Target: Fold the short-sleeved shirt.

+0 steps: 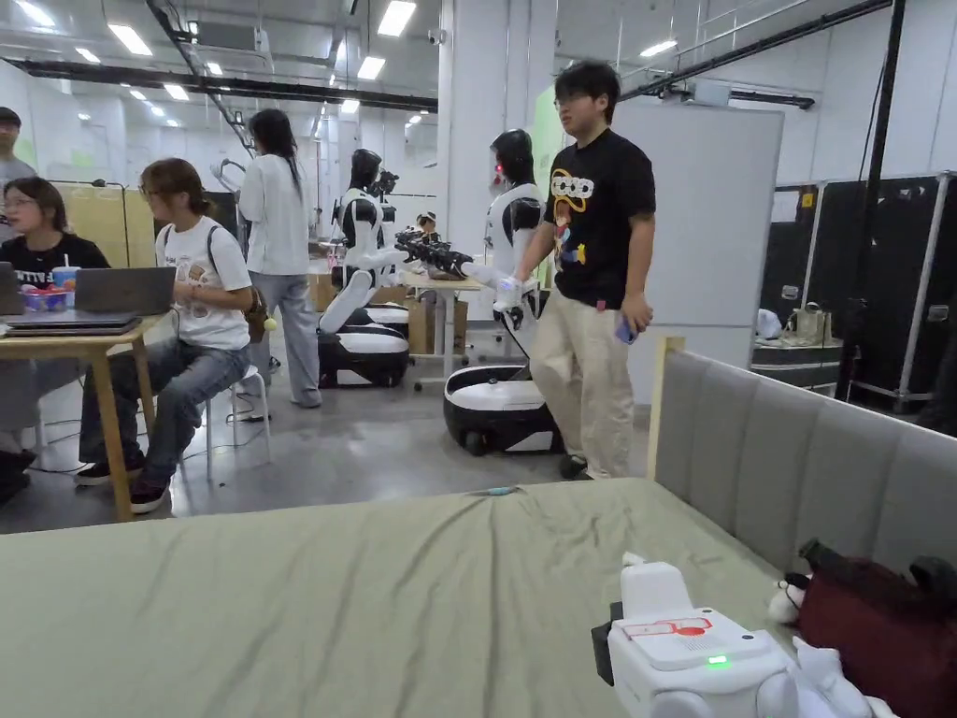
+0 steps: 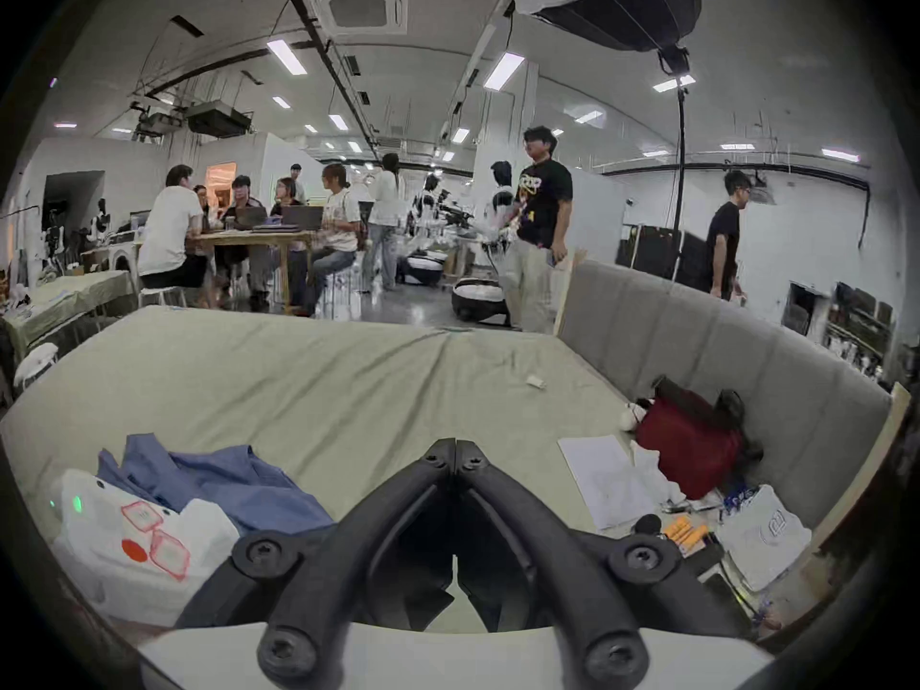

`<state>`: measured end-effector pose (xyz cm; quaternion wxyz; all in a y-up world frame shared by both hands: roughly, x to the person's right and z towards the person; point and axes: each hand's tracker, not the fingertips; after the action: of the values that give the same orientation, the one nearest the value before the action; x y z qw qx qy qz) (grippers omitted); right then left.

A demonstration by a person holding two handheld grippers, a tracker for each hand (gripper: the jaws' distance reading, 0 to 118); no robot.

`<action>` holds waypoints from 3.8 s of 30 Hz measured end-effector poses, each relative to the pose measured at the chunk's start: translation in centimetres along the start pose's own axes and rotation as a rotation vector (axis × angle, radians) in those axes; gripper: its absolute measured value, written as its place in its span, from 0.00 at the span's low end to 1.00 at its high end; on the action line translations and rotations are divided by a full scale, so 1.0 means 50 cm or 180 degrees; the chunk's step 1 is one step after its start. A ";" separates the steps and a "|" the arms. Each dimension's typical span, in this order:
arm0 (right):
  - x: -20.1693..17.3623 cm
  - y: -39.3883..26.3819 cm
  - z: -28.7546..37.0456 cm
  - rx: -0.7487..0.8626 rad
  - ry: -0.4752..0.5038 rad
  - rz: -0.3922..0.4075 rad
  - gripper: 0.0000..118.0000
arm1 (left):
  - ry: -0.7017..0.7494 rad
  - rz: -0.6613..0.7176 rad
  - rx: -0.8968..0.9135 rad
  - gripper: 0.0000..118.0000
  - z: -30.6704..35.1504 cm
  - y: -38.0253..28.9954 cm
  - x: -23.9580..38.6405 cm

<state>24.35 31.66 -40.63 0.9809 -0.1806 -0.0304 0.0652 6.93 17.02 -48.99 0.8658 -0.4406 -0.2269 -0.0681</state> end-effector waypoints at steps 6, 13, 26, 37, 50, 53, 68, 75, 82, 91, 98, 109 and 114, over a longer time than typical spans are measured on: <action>-0.038 0.017 0.015 0.0010 0.0107 0.0006 0.00 | 0.0035 -0.0007 0.0559 0.94 0.142 0.021 -0.060; -0.124 0.058 0.026 0.0166 0.0359 -0.0171 0.00 | 0.0647 0.0163 0.1517 0.94 0.424 0.003 -0.233; -0.281 0.103 0.052 0.0269 0.0701 -0.0096 0.00 | 0.1420 0.0468 0.1280 0.00 0.632 -0.135 -0.496; -0.298 0.059 -0.040 0.0091 0.0743 0.0071 0.00 | 0.1313 0.0939 -0.0026 0.00 0.410 -0.192 -0.622; -0.265 0.003 -0.201 -0.0274 0.0580 0.0053 0.00 | 0.1484 0.0819 -0.0302 0.88 0.192 -0.207 -0.708; -0.259 -0.010 -0.214 -0.0331 0.0538 0.0071 0.00 | 0.1414 0.1042 -0.0427 0.88 0.164 -0.217 -0.714; -0.215 -0.017 -0.218 -0.0661 0.0482 0.0134 0.00 | 0.1284 0.0860 -0.0262 0.01 0.197 -0.207 -0.665; -0.207 -0.063 -0.273 -0.1333 0.0419 -0.0016 0.42 | 0.1143 0.0967 -0.0100 0.01 0.266 -0.189 -0.687; -0.206 -0.134 -0.353 -0.1676 0.0411 -0.0203 0.77 | 0.1176 0.0872 -0.0166 0.01 0.244 -0.192 -0.689; -0.212 -0.180 -0.396 -0.2378 0.0860 -0.0380 0.03 | 0.1269 0.0770 -0.0276 0.01 0.224 -0.185 -0.676; -0.183 -0.043 -0.273 -0.1468 0.0740 -0.0506 0.03 | 0.1462 0.0719 0.0072 0.00 0.336 -0.159 -0.658; -0.171 0.213 -0.123 -0.0231 0.0599 -0.0466 0.03 | 0.2111 0.0600 0.1019 0.00 0.591 -0.057 -0.682; -0.150 0.330 -0.125 0.0133 0.0545 -0.0444 0.03 | 0.2077 0.0687 0.1374 0.00 0.666 0.022 -0.704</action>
<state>15.50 43.69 -52.63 0.9856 -0.1624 0.0424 -0.0183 -35.06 41.22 -48.79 0.9672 -0.2253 0.0982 -0.0640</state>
